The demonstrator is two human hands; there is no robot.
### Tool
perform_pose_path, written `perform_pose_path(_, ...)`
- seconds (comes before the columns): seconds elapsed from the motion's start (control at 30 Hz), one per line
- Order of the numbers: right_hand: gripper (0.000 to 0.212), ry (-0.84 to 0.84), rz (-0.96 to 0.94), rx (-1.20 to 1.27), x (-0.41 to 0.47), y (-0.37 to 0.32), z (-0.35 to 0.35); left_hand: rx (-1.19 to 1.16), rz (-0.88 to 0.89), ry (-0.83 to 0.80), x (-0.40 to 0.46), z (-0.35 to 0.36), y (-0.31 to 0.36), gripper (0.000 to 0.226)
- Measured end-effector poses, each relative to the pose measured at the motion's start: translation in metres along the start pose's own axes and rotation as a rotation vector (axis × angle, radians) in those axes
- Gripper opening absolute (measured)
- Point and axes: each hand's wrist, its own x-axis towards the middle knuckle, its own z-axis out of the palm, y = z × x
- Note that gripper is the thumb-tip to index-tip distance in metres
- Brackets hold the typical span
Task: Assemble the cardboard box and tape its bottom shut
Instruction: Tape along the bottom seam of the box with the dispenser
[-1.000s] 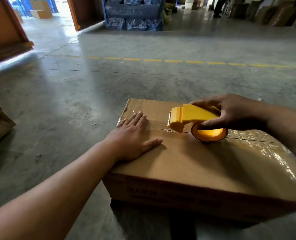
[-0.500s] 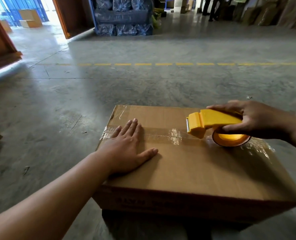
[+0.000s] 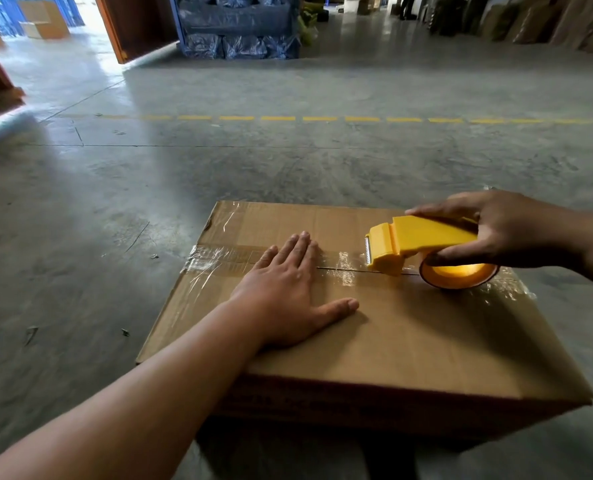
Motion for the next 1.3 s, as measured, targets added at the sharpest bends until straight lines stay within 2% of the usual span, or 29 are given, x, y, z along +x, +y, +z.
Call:
perform_pose_path(0.2,0.067,0.001,0.045,0.121,-0.017,0.020,-0.004,0.014,0.007,0.000,-0.004,-0.001,0.002,0.113)
perform_pose_path(0.53,0.073,0.106,0.092,0.160,-0.047,0.042,-0.012,0.019,0.000,-0.016,-0.004,-0.002,0.002,0.114)
perform_pose_path(0.8,0.072,0.107,0.069,0.123,-0.048,0.047,-0.011,0.059,0.013,-0.021,0.000,-0.004,0.019,0.115)
perform_pose_path(0.97,0.078,0.074,0.050,0.062,-0.044,0.050,-0.013,0.064,0.073,-0.025,0.017,-0.001,0.060,0.117)
perform_pose_path(1.1,0.074,0.062,0.035,0.036,-0.042,0.051,-0.013,0.066,0.148,-0.034,0.032,0.003,0.091,0.115)
perform_pose_path(1.3,0.075,0.040,0.014,-0.048,-0.039,0.049,-0.013,0.044,0.177,-0.020,0.038,0.009,0.089,0.112)
